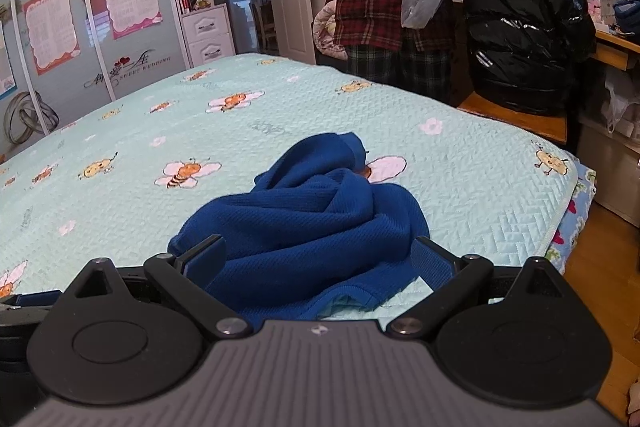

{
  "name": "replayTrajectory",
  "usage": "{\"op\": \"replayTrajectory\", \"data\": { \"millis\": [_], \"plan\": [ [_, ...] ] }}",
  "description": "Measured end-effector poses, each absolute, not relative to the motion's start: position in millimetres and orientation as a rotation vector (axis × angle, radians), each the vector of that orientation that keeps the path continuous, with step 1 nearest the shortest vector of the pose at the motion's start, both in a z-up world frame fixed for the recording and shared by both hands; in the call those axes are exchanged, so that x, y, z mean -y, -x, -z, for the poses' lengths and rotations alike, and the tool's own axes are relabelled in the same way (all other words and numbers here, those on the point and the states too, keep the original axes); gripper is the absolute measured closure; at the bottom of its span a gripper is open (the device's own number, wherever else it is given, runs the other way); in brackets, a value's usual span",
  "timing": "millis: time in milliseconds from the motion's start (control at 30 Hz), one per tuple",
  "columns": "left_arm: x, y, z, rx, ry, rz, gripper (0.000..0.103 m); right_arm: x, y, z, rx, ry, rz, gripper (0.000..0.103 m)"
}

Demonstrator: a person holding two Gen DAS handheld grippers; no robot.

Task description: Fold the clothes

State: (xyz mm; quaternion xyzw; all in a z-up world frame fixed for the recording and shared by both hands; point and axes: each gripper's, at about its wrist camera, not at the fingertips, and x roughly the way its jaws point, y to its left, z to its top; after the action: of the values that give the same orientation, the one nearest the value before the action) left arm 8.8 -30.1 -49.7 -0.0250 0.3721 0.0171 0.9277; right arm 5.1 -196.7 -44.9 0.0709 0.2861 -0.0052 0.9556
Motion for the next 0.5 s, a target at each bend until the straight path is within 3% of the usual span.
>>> {"op": "replayTrajectory", "data": {
  "millis": [500],
  "plan": [
    [24,-54,126,-0.882,-0.003,-0.026,0.002,199,-48,123,-0.709,-0.105,-0.045,0.005]
  ]
}}
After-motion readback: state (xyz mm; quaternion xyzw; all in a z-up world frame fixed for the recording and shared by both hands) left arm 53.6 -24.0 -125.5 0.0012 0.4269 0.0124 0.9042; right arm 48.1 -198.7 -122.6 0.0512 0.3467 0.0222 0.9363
